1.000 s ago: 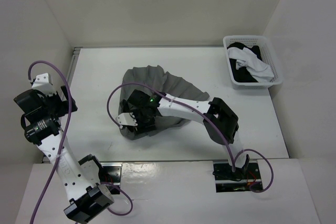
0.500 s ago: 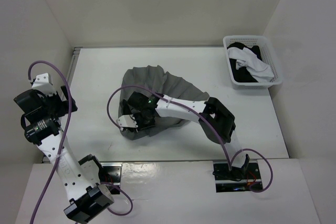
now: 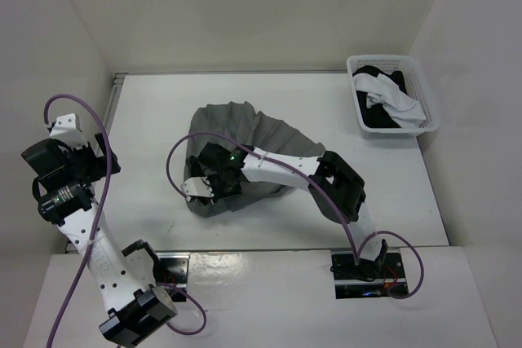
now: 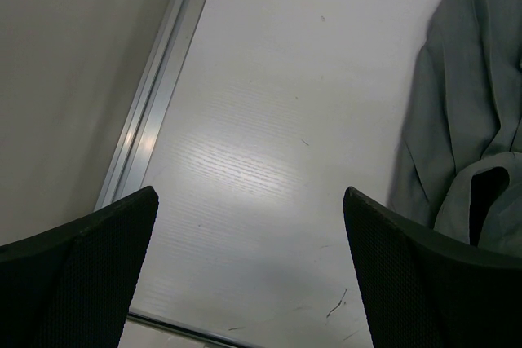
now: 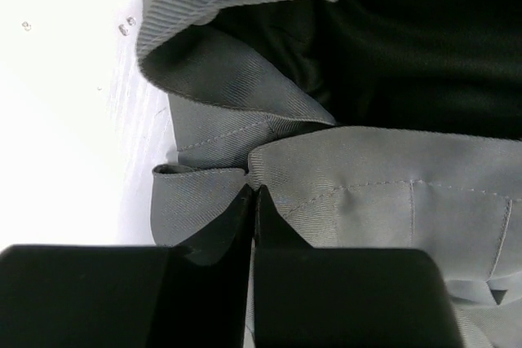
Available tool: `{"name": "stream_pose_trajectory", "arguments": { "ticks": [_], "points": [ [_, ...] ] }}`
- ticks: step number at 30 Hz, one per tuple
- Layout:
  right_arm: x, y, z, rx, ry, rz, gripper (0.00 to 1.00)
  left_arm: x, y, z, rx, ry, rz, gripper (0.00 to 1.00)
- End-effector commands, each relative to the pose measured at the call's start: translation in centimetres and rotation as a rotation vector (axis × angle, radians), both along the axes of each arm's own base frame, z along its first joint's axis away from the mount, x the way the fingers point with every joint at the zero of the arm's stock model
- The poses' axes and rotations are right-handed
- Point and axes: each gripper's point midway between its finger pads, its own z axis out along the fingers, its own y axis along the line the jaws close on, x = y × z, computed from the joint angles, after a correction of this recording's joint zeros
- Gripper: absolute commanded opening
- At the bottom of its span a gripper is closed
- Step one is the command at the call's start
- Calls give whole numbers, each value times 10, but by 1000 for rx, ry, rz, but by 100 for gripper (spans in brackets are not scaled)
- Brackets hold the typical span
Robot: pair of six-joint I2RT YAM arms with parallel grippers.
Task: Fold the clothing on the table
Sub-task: Flatten the skirt out
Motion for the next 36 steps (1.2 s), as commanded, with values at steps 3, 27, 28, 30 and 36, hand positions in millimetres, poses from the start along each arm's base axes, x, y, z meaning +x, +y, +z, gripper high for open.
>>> {"name": "stream_pose_trajectory", "arguments": {
  "ticks": [3, 27, 28, 30, 36],
  "points": [
    [37, 23, 46, 140, -42, -139, 0, 4, -2, 9, 11, -44, -21, 100],
    [223, -133, 214, 625, -2, -945, 0, 33, -103, -7, -94, -1, -630, 100],
    [221, -133, 218, 636, 2, -953, 0, 35, -109, -11, -107, 14, -657, 100],
    [226, -140, 216, 635, -10, -990, 0, 40, -124, -24, -132, 66, -735, 100],
    [251, -158, 217, 668, 21, -1075, 0, 48, -184, -55, -151, 217, -1004, 100]
  ]
}}
